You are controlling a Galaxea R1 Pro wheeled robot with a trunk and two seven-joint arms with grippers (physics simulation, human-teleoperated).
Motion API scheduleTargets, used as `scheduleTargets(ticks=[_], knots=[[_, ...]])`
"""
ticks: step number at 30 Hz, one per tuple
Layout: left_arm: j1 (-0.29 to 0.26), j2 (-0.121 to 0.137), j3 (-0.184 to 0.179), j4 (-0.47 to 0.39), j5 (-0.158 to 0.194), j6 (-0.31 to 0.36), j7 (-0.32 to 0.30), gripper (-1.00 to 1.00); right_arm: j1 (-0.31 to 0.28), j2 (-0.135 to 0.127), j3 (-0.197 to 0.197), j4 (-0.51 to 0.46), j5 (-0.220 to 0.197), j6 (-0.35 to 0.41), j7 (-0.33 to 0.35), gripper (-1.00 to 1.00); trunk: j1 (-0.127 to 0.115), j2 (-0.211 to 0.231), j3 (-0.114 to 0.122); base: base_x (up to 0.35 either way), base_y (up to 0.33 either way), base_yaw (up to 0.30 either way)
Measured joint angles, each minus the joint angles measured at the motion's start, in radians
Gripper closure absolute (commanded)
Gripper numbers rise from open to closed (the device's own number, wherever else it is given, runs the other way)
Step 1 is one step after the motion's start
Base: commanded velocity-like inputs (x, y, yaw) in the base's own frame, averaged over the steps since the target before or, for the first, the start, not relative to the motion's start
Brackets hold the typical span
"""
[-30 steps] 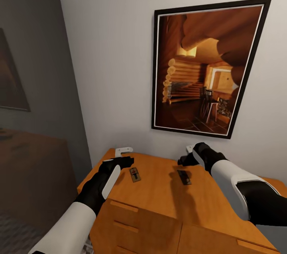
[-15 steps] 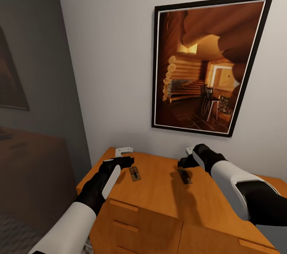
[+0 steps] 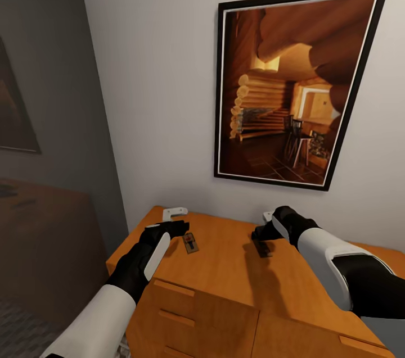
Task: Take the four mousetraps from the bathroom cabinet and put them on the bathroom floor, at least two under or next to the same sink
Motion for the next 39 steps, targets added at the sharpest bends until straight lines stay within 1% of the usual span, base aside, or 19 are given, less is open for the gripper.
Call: scheduleTargets(ticks=[12,39], knots=[[0.0,0.0,-0.001,0.0,0.0,0.0,0.0,-1.0,0.0,0.0,0.0,0.001,0.001,-0.001,-0.001,-1.0,0.046,-0.084,-0.038,0.0,0.0,0.0],[0.0,-0.002,-0.001,0.0,0.002,0.0,0.0,-1.0,0.0,0.0,0.0,0.002,0.002,-0.004,-0.002,-1.0,0.046,-0.084,-0.038,0.0,0.0,0.0]])
